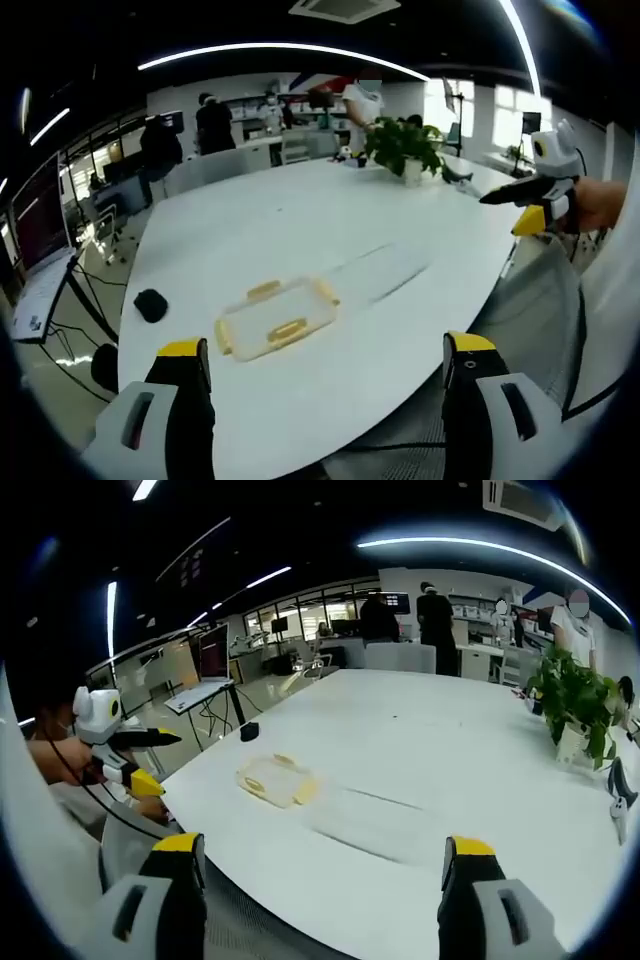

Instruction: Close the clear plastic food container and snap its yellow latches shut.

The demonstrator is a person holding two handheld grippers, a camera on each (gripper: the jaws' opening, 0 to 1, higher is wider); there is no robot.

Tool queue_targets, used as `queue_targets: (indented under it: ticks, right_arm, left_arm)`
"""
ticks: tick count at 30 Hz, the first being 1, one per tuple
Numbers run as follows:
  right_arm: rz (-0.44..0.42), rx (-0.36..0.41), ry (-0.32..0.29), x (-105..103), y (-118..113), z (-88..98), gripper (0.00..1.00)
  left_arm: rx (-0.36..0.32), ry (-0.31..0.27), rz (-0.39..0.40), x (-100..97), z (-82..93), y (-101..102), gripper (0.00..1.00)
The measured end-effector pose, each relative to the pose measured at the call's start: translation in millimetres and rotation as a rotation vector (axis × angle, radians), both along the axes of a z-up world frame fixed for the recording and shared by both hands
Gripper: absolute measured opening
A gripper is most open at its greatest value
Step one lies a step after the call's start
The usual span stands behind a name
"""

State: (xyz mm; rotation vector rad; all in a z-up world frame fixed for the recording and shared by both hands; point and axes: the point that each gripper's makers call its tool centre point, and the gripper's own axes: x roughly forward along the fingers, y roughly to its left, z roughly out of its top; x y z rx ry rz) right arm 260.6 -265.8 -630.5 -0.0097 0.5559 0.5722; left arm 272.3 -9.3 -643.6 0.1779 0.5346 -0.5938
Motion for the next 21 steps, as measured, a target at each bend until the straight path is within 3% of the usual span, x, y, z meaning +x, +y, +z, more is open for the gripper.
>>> queue_targets:
  ticks: [5, 8, 14, 21]
  right_arm:
    - [0.052, -0.024, -0.012, 6, 9, 0.4, 0.93]
    - [0.073, -0.040, -0.023, 14, 14, 2.1, 0.98]
    - [0.112, -0.054, -0.027, 26, 22, 1.8, 0.91]
    - [0.157, -0.086, -0.044, 39, 31, 0.8, 0.91]
  left_arm:
    - [0.010, 0.000, -0.010, 5.0, -0.1, 8, 0.92]
    - [-0.010, 0.004, -0.024, 8.4, 1.7, 10, 0.92]
    - [-0.011, 0.021, -0.057, 17.0, -0.6, 12, 0.93]
    - [-0.035, 0.000, -0.087, 29.3, 6.1, 11, 0.91]
